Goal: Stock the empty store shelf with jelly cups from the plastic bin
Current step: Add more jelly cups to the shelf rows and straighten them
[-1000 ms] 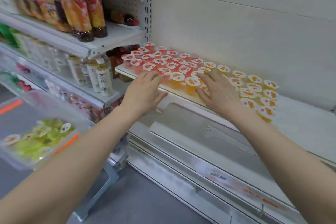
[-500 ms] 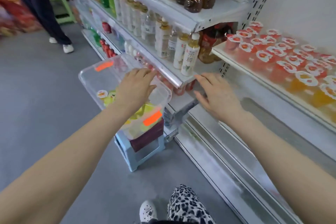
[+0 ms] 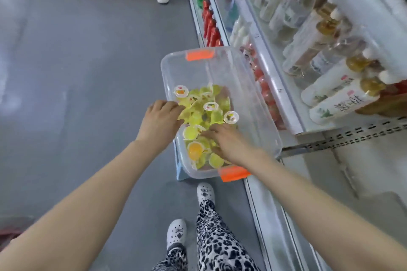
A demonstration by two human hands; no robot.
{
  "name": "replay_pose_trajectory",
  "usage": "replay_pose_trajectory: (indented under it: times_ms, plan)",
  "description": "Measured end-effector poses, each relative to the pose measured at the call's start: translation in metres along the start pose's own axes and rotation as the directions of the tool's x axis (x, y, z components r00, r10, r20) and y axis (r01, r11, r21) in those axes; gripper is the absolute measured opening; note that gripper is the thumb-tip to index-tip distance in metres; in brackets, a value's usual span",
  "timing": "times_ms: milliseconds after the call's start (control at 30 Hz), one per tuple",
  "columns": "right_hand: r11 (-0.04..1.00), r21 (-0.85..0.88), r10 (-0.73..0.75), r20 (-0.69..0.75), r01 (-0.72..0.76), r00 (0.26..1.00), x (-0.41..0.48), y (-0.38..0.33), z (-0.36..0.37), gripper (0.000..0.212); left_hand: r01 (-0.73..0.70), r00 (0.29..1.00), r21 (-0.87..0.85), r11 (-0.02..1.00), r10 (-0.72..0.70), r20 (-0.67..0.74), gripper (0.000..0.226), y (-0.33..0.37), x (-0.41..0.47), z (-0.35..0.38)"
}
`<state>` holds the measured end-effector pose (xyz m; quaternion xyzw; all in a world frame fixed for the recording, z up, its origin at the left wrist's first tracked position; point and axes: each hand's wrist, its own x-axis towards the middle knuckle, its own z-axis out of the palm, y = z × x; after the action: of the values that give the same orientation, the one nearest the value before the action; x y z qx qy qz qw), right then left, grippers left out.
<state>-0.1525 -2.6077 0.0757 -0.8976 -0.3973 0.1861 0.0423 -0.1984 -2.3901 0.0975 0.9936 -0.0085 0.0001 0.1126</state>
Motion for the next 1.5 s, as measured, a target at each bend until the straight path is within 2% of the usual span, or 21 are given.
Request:
replay_pose_trajectory:
  times_ms: [133, 267, 367, 467, 533, 633, 733, 900, 967, 1100, 1333, 1500]
  plan:
    - [0.984, -0.06, -0.148, 0.266, 0.17, 0.953, 0.052, -0.001, 0.028, 0.059, 0.008, 0.994, -0.028, 1.0, -0.01, -0.105, 0.029, -0.007, 0.005, 0.012]
    - [0.954, -0.1, -0.251, 0.255, 0.283, 0.934, 0.067, 0.002, 0.047, 0.042, -0.03, 0.992, -0.02, 0.999, 0.027, -0.122, 0.034, -0.012, 0.006, 0.015]
    - [0.953, -0.054, -0.276, 0.25, 0.298, 0.928, 0.071, 0.012, 0.045, 0.041, -0.045, 0.994, 0.006, 0.999, 0.046, -0.103, 0.031, -0.014, 0.011, 0.013]
    - [0.981, 0.051, -0.196, 0.242, 0.189, 0.95, 0.069, 0.031, 0.033, 0.049, -0.051, 0.995, 0.065, 0.997, 0.056, -0.085, 0.027, -0.011, 0.024, 0.008]
    - [0.986, 0.157, -0.075, 0.171, 0.047, 0.982, 0.066, 0.049, 0.02, 0.05, -0.044, 0.998, 0.114, 0.992, 0.048, -0.036, 0.028, -0.007, 0.041, 0.005]
    - [0.981, 0.165, 0.097, 0.034, -0.102, 0.995, 0.065, 0.078, -0.001, 0.052, -0.08, 0.993, 0.189, 0.979, 0.063, 0.096, 0.032, 0.002, 0.083, 0.009]
    - [0.98, 0.149, 0.143, -0.057, -0.134, 0.988, 0.066, 0.097, -0.013, 0.055, -0.095, 0.969, 0.267, 0.959, 0.028, 0.247, 0.044, 0.011, 0.132, 0.025]
    - [0.978, 0.126, 0.173, -0.047, -0.166, 0.984, 0.07, 0.107, -0.014, 0.052, -0.106, 0.859, 0.406, 0.908, -0.122, 0.497, 0.048, 0.0, 0.184, 0.063]
    - [0.978, 0.119, 0.177, -0.052, -0.17, 0.983, 0.072, 0.107, -0.012, 0.05, -0.131, 0.825, 0.467, 0.875, -0.166, 0.541, 0.047, -0.009, 0.192, 0.076]
    - [0.974, 0.152, 0.184, -0.087, -0.17, 0.979, 0.075, 0.108, -0.012, 0.043, -0.149, 0.835, 0.541, 0.828, -0.187, 0.517, 0.047, -0.012, 0.201, 0.094]
    - [0.972, 0.18, 0.171, -0.105, -0.151, 0.98, 0.072, 0.109, -0.011, 0.039, -0.199, 0.881, 0.621, 0.758, -0.14, 0.453, 0.042, -0.004, 0.204, 0.09]
    - [0.961, 0.216, 0.2, -0.116, -0.172, 0.973, 0.066, 0.102, -0.017, 0.047, -0.053, 0.927, 0.452, 0.89, -0.125, 0.355, 0.047, 0.012, 0.188, 0.06]
